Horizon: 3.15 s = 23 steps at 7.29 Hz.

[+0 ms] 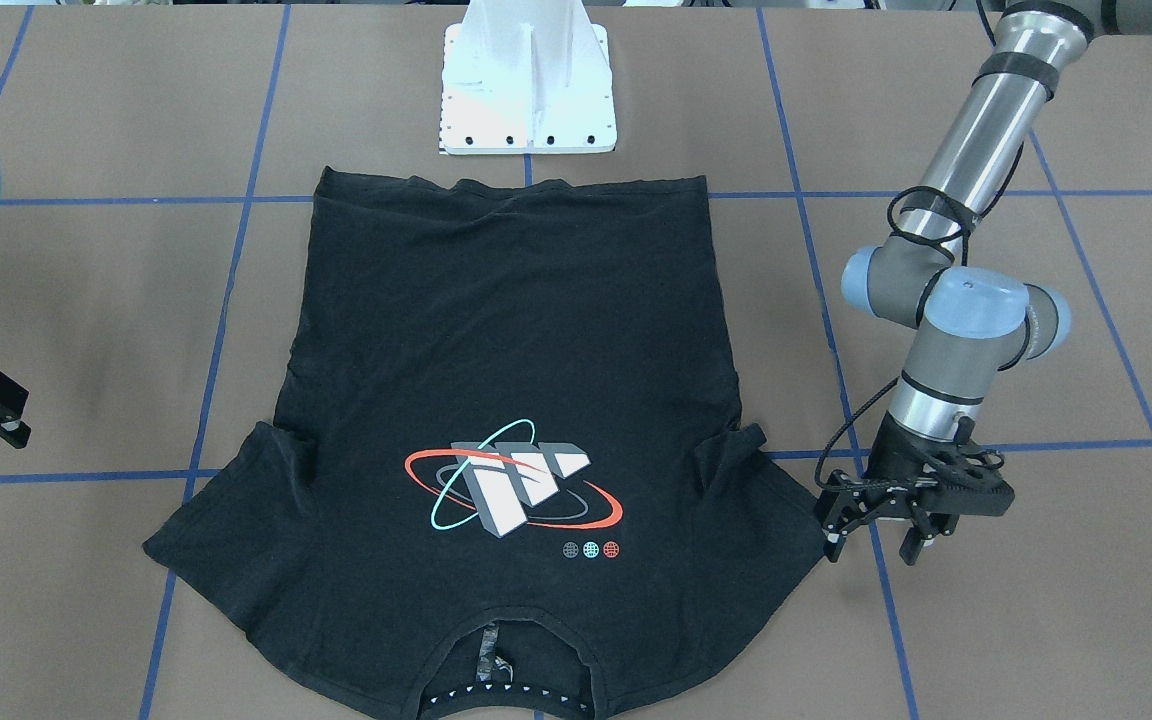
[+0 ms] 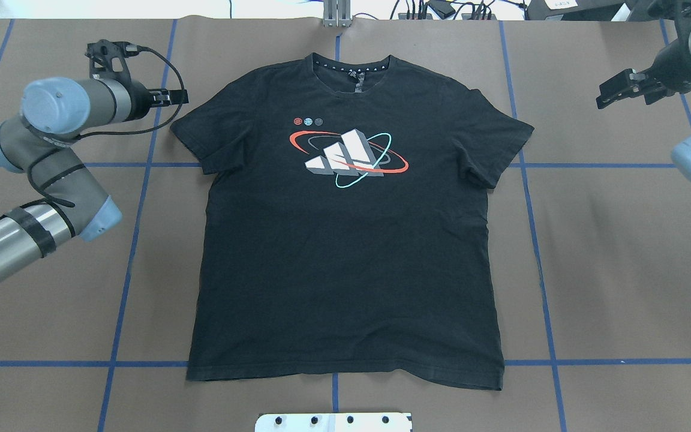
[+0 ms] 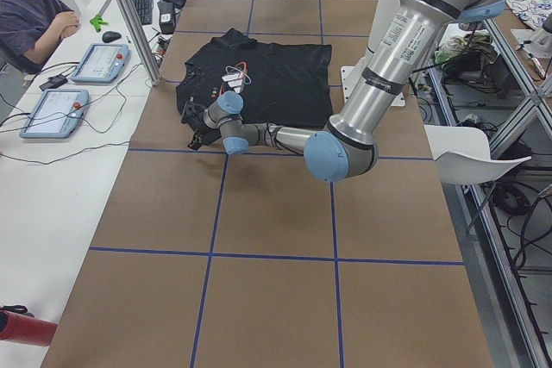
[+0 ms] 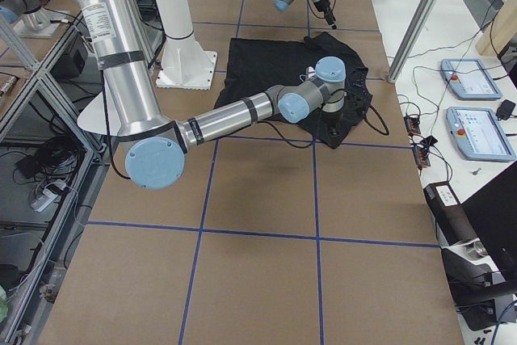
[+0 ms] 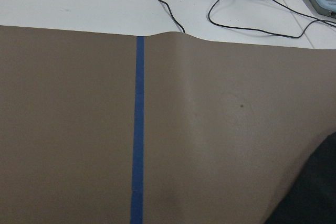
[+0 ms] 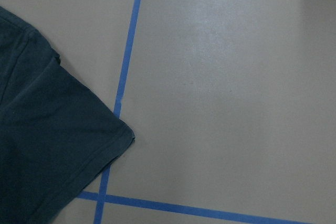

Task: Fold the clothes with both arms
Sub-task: 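Move the left gripper toward the shirt's shoulder nearest it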

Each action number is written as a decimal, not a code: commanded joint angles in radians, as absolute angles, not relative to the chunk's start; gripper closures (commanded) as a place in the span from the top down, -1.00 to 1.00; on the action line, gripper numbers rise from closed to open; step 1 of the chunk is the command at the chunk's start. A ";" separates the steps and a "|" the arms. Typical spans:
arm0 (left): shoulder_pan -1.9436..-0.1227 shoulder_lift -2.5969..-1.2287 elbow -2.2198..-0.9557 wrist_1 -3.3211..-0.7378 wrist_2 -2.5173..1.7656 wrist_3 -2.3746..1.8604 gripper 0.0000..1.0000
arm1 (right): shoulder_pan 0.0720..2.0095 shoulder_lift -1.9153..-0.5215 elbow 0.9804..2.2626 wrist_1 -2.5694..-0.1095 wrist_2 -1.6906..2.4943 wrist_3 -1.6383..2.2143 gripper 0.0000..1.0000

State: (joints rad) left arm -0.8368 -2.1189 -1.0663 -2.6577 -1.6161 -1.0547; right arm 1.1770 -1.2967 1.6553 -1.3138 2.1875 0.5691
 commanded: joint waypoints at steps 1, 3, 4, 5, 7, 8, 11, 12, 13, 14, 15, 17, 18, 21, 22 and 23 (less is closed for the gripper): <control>-0.813 -2.120 -1.068 -2.652 -1.585 -1.002 0.93 | 1.177 -1.298 1.655 -1.313 2.187 0.569 0.98; -0.816 -2.111 -1.071 -2.652 -1.588 -0.873 0.89 | 1.177 -1.299 1.655 -1.313 2.186 0.569 0.98; -0.816 -2.108 -1.069 -2.652 -1.589 -0.873 0.75 | 1.177 -1.301 1.655 -1.313 2.184 0.569 0.98; -0.815 -2.105 -1.069 -2.648 -1.592 -0.871 0.59 | 1.177 -1.301 1.655 -1.313 2.184 0.569 0.98; -0.815 -2.105 -1.077 -2.648 -1.597 -0.873 0.50 | 1.177 -1.301 1.655 -1.313 2.183 0.569 0.98; -0.815 -2.097 -1.094 -2.648 -1.627 -0.879 0.50 | 1.178 -1.302 1.655 -1.313 2.177 0.569 0.98; -0.811 -2.046 -1.132 -2.648 -1.652 -0.891 0.40 | 1.178 -1.302 1.655 -1.313 2.172 0.569 0.98; -0.807 -2.048 -1.126 -2.646 -1.652 -0.891 0.33 | 1.177 -1.302 1.655 -1.313 2.172 0.569 0.98; -0.807 -2.048 -1.126 -2.646 -1.652 -0.891 0.26 | 1.177 -1.302 1.655 -1.313 2.172 0.569 0.98; -0.805 -2.049 -1.124 -2.646 -1.652 -0.893 0.19 | 1.177 -1.302 1.655 -1.313 2.172 0.569 0.98; -0.805 -2.054 -1.123 -2.646 -1.652 -0.893 0.19 | 1.177 -1.304 1.655 -1.313 2.174 0.569 0.98; -0.805 -2.057 -1.121 -2.646 -1.652 -0.893 0.19 | 1.178 -1.304 1.654 -1.313 2.172 0.569 0.98; -0.805 -2.059 -1.121 -2.646 -1.652 -0.893 0.19 | 1.177 -1.304 1.654 -1.313 2.172 0.569 0.98; -0.787 -2.060 -1.121 -2.646 -1.652 -0.900 0.12 | 1.177 -1.304 1.654 -1.313 2.172 0.569 0.98; -0.784 -2.060 -1.121 -2.646 -1.652 -0.916 0.04 | 1.177 -1.304 1.655 -1.313 2.172 0.569 0.98; -0.781 -2.060 -1.123 -2.645 -1.652 -0.916 -0.23 | 1.177 -1.305 1.654 -1.313 2.172 0.569 0.98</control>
